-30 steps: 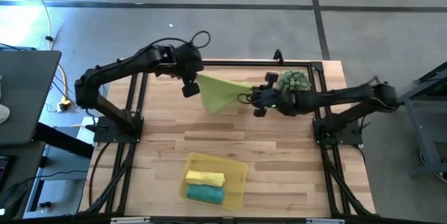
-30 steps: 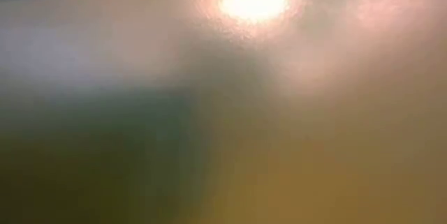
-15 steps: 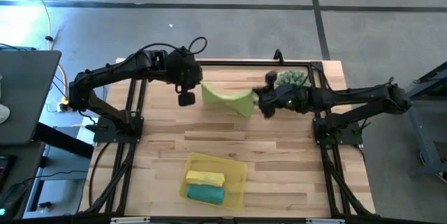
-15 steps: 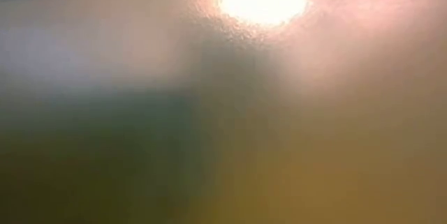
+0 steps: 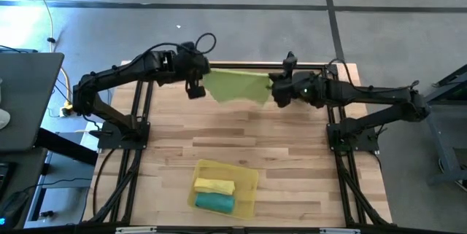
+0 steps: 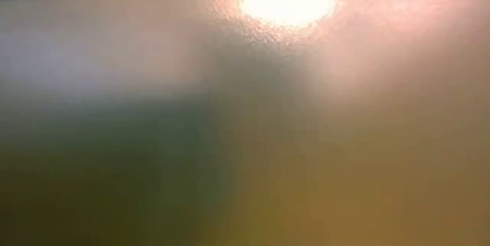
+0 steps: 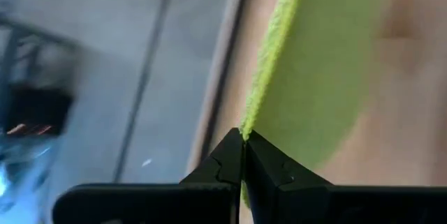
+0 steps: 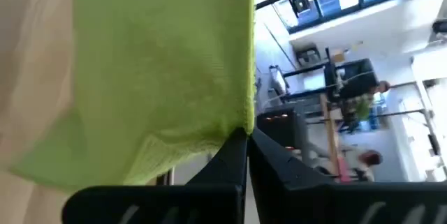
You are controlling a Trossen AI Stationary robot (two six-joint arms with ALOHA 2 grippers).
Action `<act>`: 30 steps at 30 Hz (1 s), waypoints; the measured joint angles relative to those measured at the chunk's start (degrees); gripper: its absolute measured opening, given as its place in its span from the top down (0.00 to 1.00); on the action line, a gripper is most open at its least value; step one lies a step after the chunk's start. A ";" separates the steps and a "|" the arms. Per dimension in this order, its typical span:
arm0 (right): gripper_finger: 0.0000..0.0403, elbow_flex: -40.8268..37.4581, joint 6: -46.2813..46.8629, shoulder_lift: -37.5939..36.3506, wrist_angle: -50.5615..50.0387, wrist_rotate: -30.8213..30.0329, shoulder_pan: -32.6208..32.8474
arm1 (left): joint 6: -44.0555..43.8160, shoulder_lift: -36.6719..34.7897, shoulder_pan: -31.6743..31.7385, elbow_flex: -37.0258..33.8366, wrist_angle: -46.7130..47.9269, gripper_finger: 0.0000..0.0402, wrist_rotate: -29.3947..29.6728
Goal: Roll microfiber towels into tight, uniform cylinder then place into a basket
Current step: Fold the green towel
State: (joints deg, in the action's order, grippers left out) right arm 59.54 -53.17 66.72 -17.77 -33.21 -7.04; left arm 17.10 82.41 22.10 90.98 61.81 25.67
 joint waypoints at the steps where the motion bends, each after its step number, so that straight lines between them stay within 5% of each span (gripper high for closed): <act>1: 1.00 0.67 1.03 0.00 -0.10 1.29 -0.63 | 0.10 0.25 0.07 0.00 -0.23 1.00 1.90; 5: 1.00 2.97 1.46 0.02 -2.95 9.10 -3.13 | 0.94 1.20 0.36 0.00 0.31 1.00 2.53; 10: 1.00 5.08 4.91 0.05 -8.35 21.94 -6.31 | 0.04 2.96 1.04 -0.02 2.55 1.00 -8.06; 14: 1.00 5.10 6.71 1.53 -5.90 7.89 -8.33 | -1.49 4.72 1.43 0.04 -1.66 1.00 8.47; 15: 1.00 5.12 8.69 1.85 -6.57 8.40 -8.68 | -2.22 5.30 1.48 0.04 -1.73 1.00 10.41; 17: 1.00 5.14 11.76 1.95 -11.37 20.66 -8.67 | -3.31 5.97 1.58 0.02 1.30 1.00 4.97; 19: 1.00 5.12 11.59 2.00 -15.89 35.25 -8.14 | -1.80 6.07 1.53 0.00 4.91 1.00 -10.73; 21: 1.00 5.12 9.47 1.95 -16.93 35.60 -7.86 | 1.65 6.51 1.32 0.00 6.01 1.00 -20.68; 23: 1.00 5.10 8.21 1.99 -12.96 20.44 -8.35 | 2.79 6.76 0.84 -0.03 3.02 1.00 -15.12; 25: 1.00 5.12 8.93 2.18 -7.35 6.24 -8.65 | 0.57 6.71 0.69 -0.02 -1.34 1.00 0.95; 27: 1.00 5.55 10.87 2.58 -7.02 7.79 -8.46 | -4.10 6.71 0.82 0.02 -2.98 1.00 11.92; 28: 1.00 5.77 11.37 2.70 -9.98 13.21 -8.04 | -5.09 6.63 0.59 0.02 -1.75 1.00 11.37; 30: 1.00 6.12 10.89 3.17 -14.75 23.18 -7.15 | -4.74 6.60 0.10 0.02 1.88 1.00 1.07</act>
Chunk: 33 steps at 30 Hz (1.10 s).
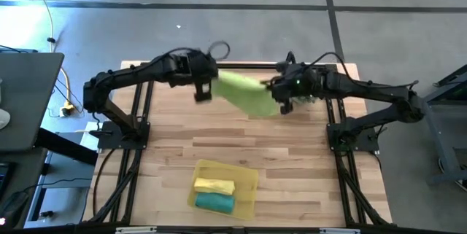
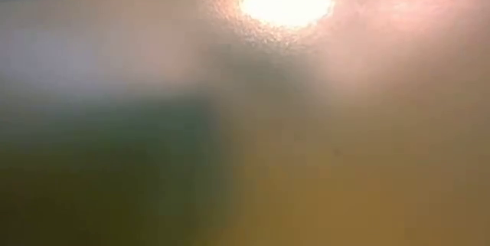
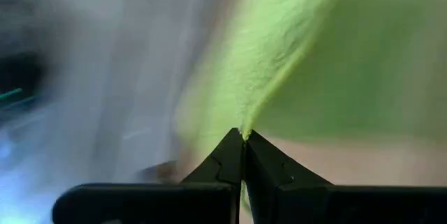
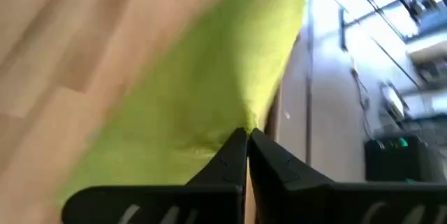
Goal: Roll microfiber towels into tight, uniform cylinder then place into a basket
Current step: Fold the green towel
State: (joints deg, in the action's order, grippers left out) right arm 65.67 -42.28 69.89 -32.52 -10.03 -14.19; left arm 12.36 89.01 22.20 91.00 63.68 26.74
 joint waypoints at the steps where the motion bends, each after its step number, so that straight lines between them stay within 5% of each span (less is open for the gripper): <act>1: 1.00 0.12 -0.30 0.27 -0.33 1.54 0.52 | 0.50 0.04 -0.08 -0.05 1.21 1.00 -5.58; 3: 1.00 0.13 -0.43 0.38 -0.74 -0.82 0.83 | 0.55 0.08 -0.45 -0.07 1.80 1.00 -10.08; 10: 1.00 0.20 -4.27 0.78 0.97 -4.57 0.73 | 1.33 0.04 -1.43 -0.07 0.77 1.00 3.50; 25: 1.00 2.09 -29.81 6.36 13.06 -8.48 -14.02 | 14.07 0.04 7.31 -0.06 -14.93 1.00 14.18; 29: 1.00 8.19 -27.74 8.26 11.15 -7.32 -16.68 | 14.35 0.04 8.30 -0.04 -17.58 1.00 16.77; 33: 1.00 11.36 -16.42 11.30 0.51 0.74 -15.80 | 7.20 0.04 8.06 -0.04 -10.21 1.00 11.20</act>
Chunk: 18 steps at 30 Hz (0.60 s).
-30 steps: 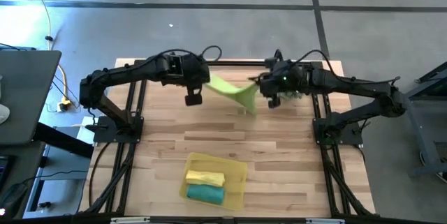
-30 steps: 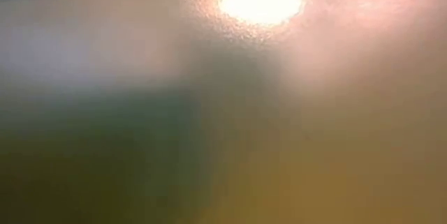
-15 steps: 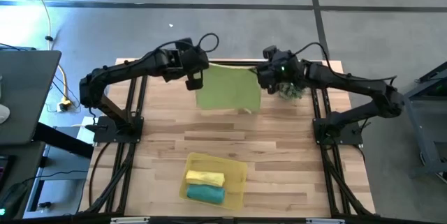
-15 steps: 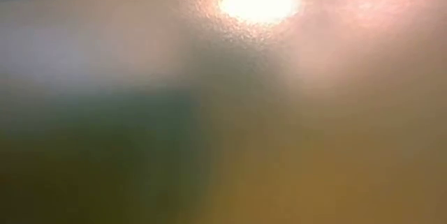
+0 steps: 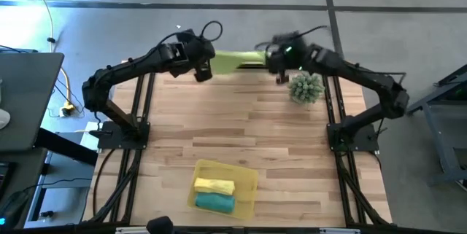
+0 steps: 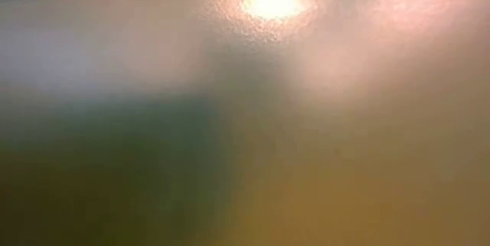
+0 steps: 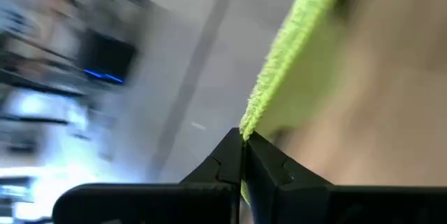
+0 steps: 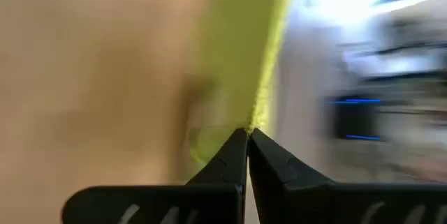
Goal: Roll microfiber towels into tight, uniform cylinder then place into a basket
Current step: Fold the green towel
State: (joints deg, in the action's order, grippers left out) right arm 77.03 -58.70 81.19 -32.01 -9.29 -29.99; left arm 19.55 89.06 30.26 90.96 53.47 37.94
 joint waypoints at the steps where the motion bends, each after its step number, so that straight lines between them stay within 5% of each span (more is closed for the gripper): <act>1: 1.00 -0.38 3.03 1.11 -3.62 2.27 0.73 | -3.27 0.16 -0.42 -0.06 2.77 1.00 -2.36; 6: 1.00 -9.33 13.98 3.64 -7.64 4.39 8.28 | -12.64 0.59 -5.10 -7.75 6.03 1.00 -10.13; 13: 1.00 -25.92 23.78 3.65 9.09 4.39 21.92 | -21.61 0.59 -16.17 -24.72 -0.07 1.00 -12.39; 18: 1.00 -33.52 27.31 3.63 20.78 4.36 30.72 | -27.36 0.59 -23.02 -29.70 -5.09 1.00 -11.89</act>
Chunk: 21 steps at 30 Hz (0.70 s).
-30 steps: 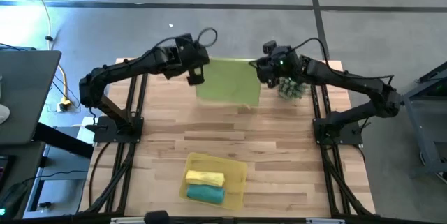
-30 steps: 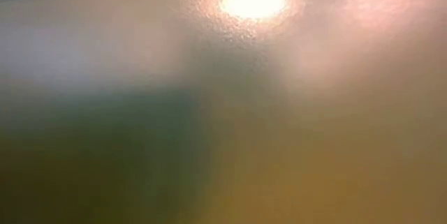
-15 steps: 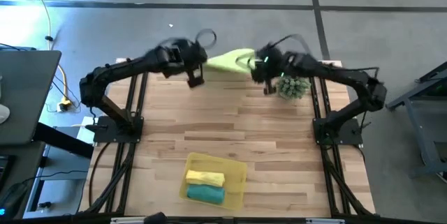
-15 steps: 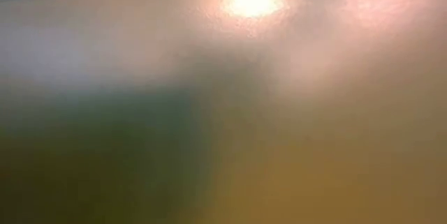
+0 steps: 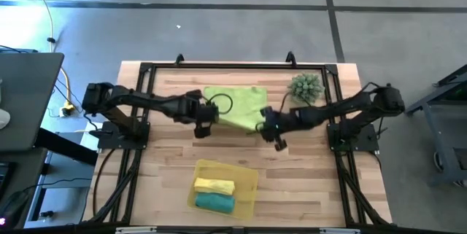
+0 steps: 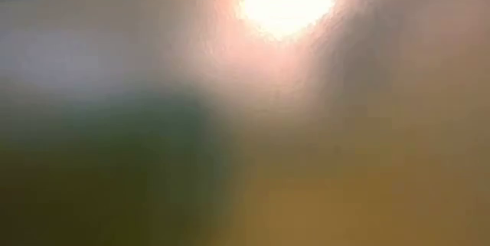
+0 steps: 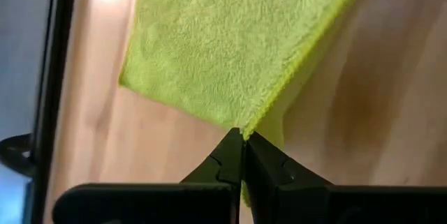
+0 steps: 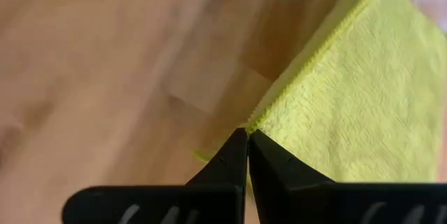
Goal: Roll microfiber towels into tight, uniform cylinder then place into a basket
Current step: Fold the green towel
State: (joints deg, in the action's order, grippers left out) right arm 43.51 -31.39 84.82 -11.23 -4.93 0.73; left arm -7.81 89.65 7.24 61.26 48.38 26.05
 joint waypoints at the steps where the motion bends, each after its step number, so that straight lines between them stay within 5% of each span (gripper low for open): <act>1: 1.00 -1.03 0.93 0.00 1.76 0.08 1.47 | -0.90 0.00 -1.21 -0.36 -0.74 1.00 0.23; 9: 1.00 -1.95 8.16 0.00 5.31 -1.16 7.12 | -5.28 0.00 -6.73 -0.48 -2.49 1.00 2.25; 16: 1.00 -1.95 14.18 0.00 4.42 -6.87 4.34 | -5.56 0.00 -5.81 -0.48 -7.06 1.00 13.97; 21: 1.00 -1.93 14.57 0.00 4.16 -5.93 0.83 | -5.56 0.73 -2.70 -0.46 -7.79 1.00 11.90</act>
State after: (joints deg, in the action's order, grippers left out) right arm 41.58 -16.82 84.81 -7.07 -10.86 1.55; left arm -13.37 90.38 4.54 60.80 40.58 37.96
